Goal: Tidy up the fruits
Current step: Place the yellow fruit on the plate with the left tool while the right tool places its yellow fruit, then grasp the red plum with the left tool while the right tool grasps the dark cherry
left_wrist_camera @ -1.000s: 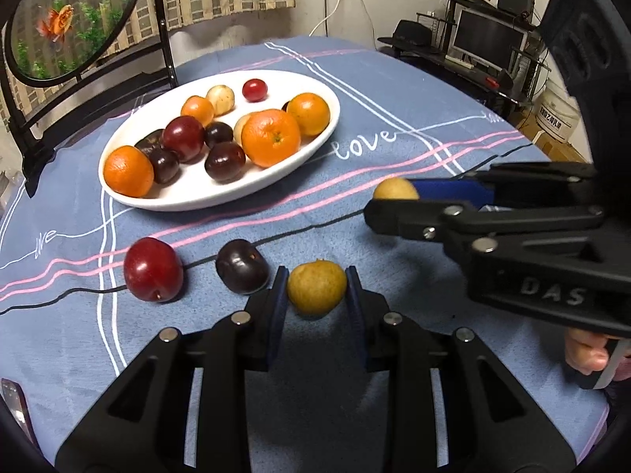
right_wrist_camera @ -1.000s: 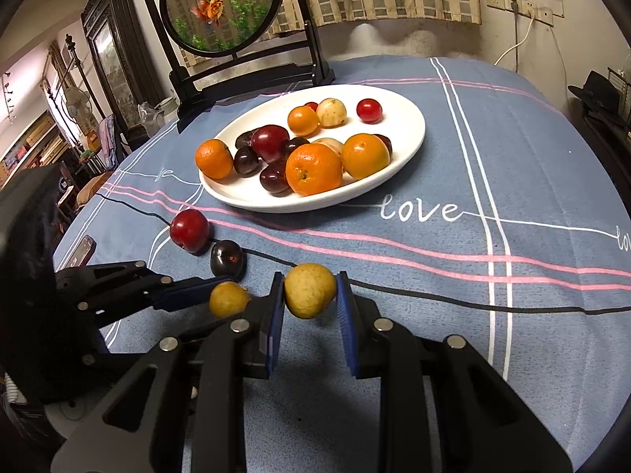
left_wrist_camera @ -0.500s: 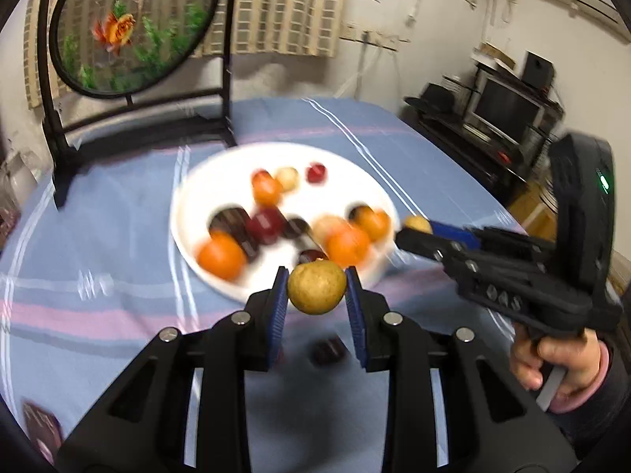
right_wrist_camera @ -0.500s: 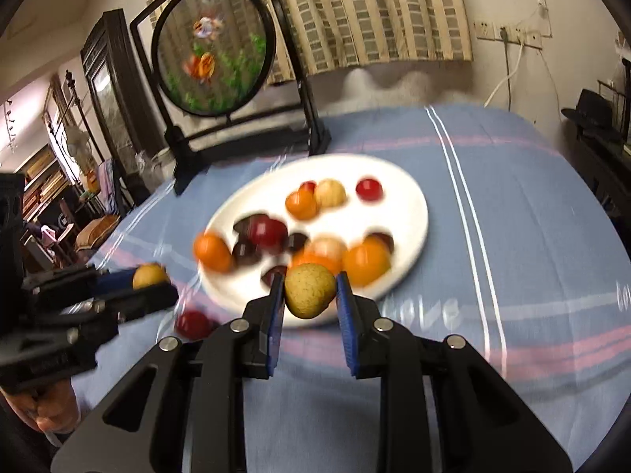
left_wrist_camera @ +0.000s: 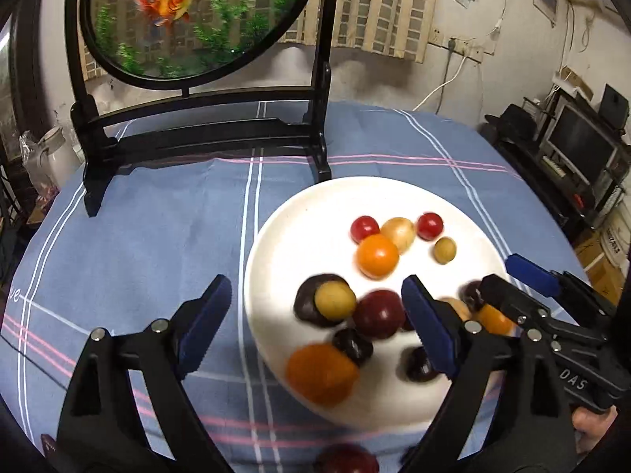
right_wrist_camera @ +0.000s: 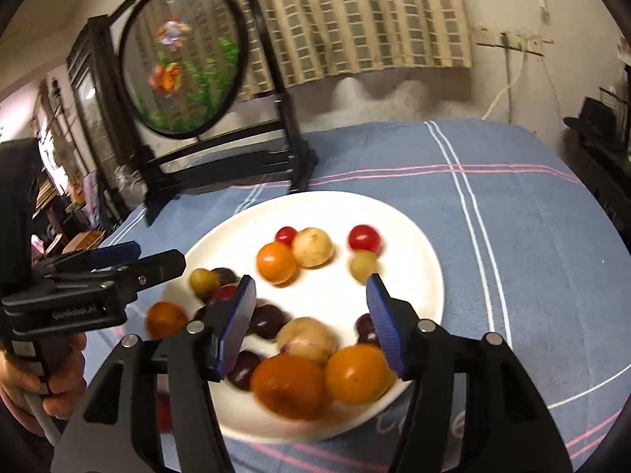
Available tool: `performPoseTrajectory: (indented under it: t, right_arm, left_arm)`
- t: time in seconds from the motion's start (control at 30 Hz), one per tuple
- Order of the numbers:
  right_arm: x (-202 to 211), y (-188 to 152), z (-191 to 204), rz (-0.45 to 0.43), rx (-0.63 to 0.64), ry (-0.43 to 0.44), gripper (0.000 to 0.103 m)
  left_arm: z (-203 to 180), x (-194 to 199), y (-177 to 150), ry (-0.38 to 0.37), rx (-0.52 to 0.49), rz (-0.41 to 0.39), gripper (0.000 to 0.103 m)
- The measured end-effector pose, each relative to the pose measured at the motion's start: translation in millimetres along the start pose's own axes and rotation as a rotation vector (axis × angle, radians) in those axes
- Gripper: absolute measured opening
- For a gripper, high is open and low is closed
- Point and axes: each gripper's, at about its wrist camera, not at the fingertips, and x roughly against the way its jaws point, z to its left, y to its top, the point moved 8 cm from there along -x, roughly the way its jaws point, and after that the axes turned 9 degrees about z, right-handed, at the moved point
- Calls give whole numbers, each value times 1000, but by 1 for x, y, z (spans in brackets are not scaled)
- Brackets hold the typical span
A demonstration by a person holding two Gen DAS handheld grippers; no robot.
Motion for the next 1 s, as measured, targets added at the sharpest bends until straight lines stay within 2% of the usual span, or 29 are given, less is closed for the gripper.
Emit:
performPoseTrajectory:
  t: [0.1, 0.2, 0.33, 0.43, 0.53, 0.63, 0.7, 0.77, 0.9, 1.0]
  right_arm:
    - [18, -15, 24, 18, 76, 35, 59]
    - [31, -44, 48, 52, 155, 30, 59]
    - [25, -82, 71, 127, 250, -15, 58]
    - [11, -97, 77, 179, 278, -45, 58]
    - [1, -109, 86, 223, 306, -32, 55]
    - [-6, -114, 87, 256, 319, -45, 49]
    - [-10, -118, 87, 278, 311, -44, 47]
    - [-14, -121, 88, 291, 315, -48, 44]
    - [-14, -124, 89, 292, 326, -58, 28]
    - [-6, -119, 83, 272, 280, -37, 28]
  left_arm:
    - [14, 27, -19, 34, 19, -25, 97]
    - [28, 47, -46, 21, 67, -33, 99]
    - [46, 58, -79, 14, 141, -39, 99]
    - [59, 55, -99, 16, 206, -26, 99]
    - [65, 54, -102, 22, 224, -16, 99]
    - [67, 60, -102, 90, 201, -55, 99]
    - [66, 58, -102, 106, 191, -47, 99]
    - [65, 55, -103, 75, 200, -27, 99]
    - [66, 54, -103, 66, 209, -26, 99]
    - [62, 53, -103, 63, 195, -35, 99]
